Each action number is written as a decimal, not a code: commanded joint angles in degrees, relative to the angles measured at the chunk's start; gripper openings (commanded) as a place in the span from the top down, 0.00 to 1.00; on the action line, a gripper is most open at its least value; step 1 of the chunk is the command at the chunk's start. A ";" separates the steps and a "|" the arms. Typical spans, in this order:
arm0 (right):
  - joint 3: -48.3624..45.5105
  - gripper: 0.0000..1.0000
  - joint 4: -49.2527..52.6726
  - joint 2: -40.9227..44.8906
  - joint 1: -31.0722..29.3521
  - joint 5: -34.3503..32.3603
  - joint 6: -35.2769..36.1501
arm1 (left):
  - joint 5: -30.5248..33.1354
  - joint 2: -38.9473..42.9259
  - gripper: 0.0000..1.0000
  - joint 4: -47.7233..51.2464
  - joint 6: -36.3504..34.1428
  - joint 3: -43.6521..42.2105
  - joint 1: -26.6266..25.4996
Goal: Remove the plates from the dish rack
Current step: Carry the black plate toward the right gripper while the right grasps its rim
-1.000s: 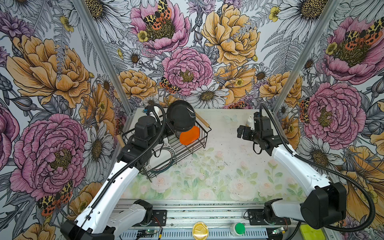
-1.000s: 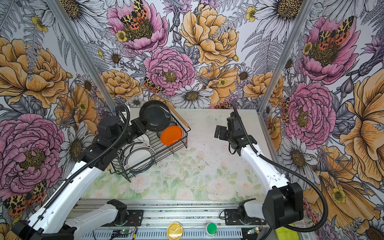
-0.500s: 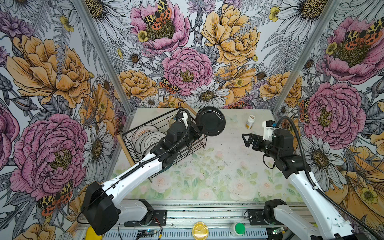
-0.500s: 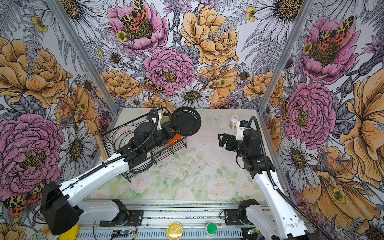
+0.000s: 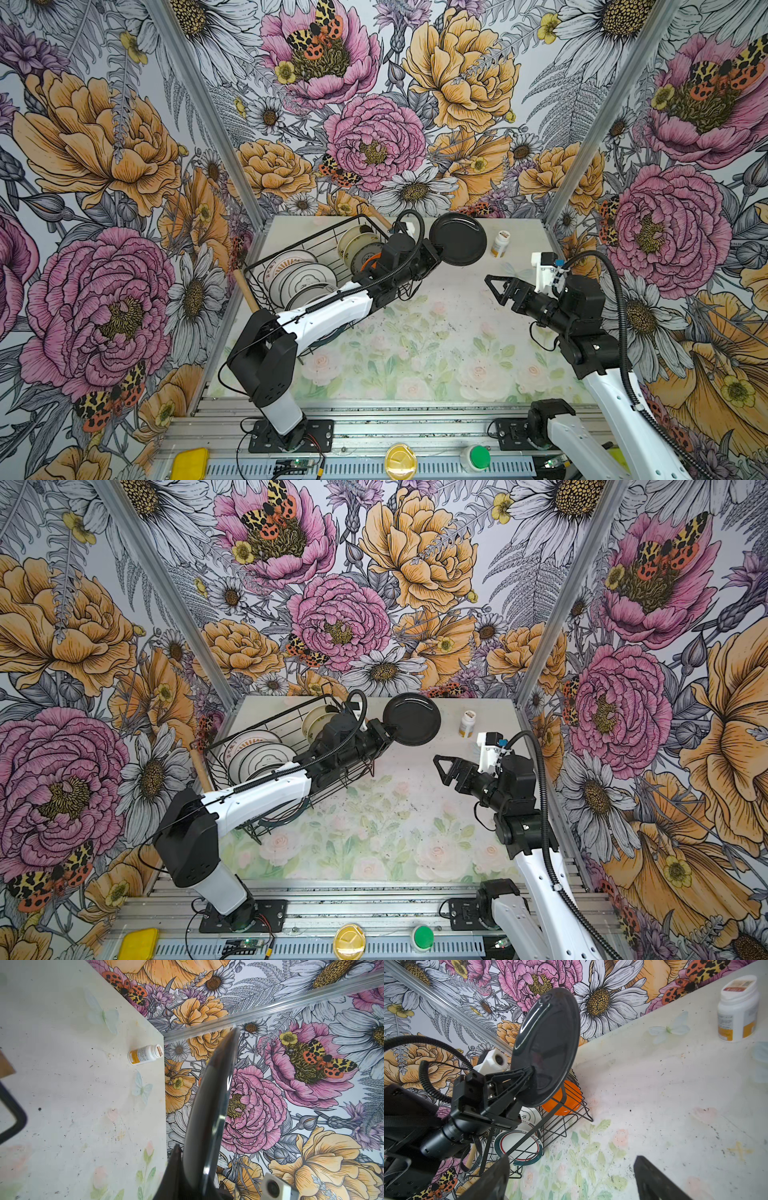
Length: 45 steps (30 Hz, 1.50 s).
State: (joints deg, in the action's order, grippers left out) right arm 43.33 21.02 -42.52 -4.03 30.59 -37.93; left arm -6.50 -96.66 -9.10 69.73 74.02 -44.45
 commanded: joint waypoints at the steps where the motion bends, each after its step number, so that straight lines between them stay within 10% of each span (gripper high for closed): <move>1: -1.16 0.12 -6.58 -1.15 0.50 1.55 -1.98 | -6.54 -1.98 1.00 -3.52 2.93 2.95 0.47; 13: -0.03 0.41 -15.28 -11.28 1.04 0.61 -4.00 | -9.85 -2.37 1.00 -7.39 5.88 0.15 1.54; 45: -2.34 0.73 -43.49 -22.86 1.62 7.27 -14.36 | -14.06 -5.00 1.00 -8.78 6.92 0.17 0.31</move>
State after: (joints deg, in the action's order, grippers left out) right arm 41.32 -16.56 -65.08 -2.52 36.12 -51.24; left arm -18.04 -100.75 -16.25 76.64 72.71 -43.18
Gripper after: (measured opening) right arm 0.291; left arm 0.112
